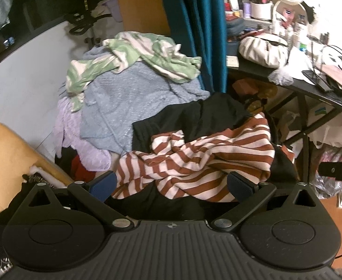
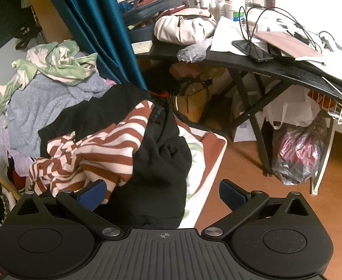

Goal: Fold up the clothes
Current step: 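Lower both tools toward the brown-and-white striped sweater on the black garment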

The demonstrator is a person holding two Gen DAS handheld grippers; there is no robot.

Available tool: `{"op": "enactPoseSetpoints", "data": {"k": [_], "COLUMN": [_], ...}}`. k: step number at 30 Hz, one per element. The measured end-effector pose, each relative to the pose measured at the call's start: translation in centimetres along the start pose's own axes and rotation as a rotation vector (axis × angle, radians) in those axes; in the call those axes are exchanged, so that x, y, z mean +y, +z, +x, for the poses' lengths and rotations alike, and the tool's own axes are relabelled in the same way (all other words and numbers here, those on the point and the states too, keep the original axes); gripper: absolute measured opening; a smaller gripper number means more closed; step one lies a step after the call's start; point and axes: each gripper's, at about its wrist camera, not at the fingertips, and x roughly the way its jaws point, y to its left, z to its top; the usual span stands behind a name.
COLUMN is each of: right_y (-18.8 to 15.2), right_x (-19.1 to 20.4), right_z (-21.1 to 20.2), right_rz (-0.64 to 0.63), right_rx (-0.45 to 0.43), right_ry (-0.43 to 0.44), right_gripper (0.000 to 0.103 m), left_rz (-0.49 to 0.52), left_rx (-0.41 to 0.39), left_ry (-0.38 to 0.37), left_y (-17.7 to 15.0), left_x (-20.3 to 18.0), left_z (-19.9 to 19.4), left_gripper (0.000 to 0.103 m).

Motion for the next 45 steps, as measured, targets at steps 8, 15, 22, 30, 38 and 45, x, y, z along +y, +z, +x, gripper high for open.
{"op": "enactPoseSetpoints", "data": {"k": [8, 15, 22, 30, 38, 45], "right_y": [-0.6, -0.9, -0.8, -0.2, 1.5, 3.2], "right_x": [-0.2, 0.5, 3.4, 8.1, 17.3, 22.8], "right_z": [-0.9, -1.2, -0.9, 1.5, 4.8, 7.0], "right_rz": [0.031, 0.051, 0.023, 0.060, 0.028, 0.064], "right_rx": [-0.016, -0.021, -0.017, 0.020, 0.036, 0.032], "right_ry": [-0.012, -0.033, -0.044, -0.096, -0.155, -0.227], "right_gripper": [0.102, 0.102, 0.102, 0.102, 0.102, 0.102], "left_rz": [0.083, 0.094, 0.048, 0.017, -0.065, -0.074], "left_rx": [-0.011, -0.018, -0.010, 0.011, 0.044, 0.040], "left_ry": [-0.032, -0.057, -0.070, -0.099, -0.152, -0.217], "left_y": [0.4, 0.4, 0.3, 0.5, 3.3, 7.1], "left_x": [-1.3, -0.6, 2.4, 7.5, 16.6, 22.2], "left_z": [-0.3, -0.1, 0.7, 3.8, 9.0, 13.3], "left_gripper": [0.102, 0.102, 0.102, 0.102, 0.102, 0.102]}}
